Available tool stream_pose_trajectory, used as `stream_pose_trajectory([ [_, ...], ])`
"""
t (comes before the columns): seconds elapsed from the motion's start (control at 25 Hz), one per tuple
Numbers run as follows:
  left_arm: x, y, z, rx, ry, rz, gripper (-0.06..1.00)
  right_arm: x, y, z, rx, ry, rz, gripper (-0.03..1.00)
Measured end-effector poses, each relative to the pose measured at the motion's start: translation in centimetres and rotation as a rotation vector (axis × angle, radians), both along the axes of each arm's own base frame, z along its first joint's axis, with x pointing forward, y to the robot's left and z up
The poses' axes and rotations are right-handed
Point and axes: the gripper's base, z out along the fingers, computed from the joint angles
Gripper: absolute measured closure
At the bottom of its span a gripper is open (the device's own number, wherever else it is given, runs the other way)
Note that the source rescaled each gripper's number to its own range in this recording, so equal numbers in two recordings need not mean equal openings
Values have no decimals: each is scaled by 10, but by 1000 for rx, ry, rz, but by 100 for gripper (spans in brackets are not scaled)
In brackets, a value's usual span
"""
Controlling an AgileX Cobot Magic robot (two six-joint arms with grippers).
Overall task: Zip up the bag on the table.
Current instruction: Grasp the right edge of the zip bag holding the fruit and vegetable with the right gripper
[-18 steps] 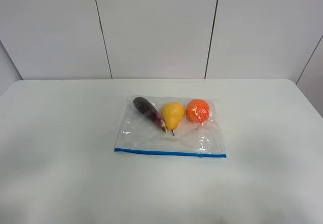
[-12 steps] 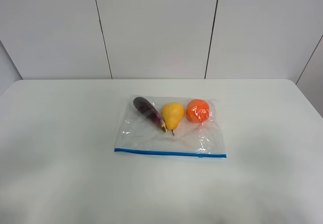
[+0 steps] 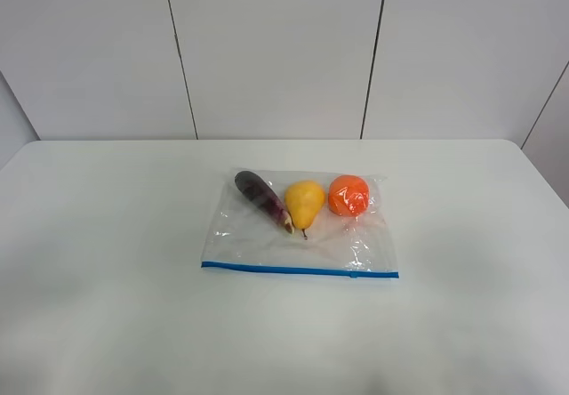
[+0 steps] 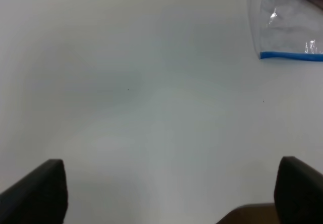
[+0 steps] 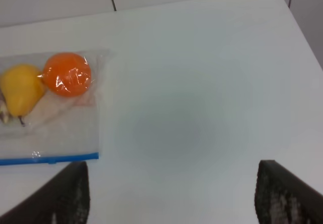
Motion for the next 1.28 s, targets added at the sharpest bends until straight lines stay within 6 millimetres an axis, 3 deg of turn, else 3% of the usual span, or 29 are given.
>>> stream_pose_trajectory([
  [0.32, 0, 0, 0, 0, 0, 0, -5, 65, 3, 36, -31, -8, 23, 16],
  [0.48, 0, 0, 0, 0, 0, 0, -5, 108, 5, 36, -35, 10, 34, 16],
  [0.84, 0, 0, 0, 0, 0, 0, -6, 195, 13, -9, 67, 168, 45, 16],
  [1.28, 0, 0, 0, 0, 0, 0, -6, 246, 24, -93, 173, 505, 89, 16],
])
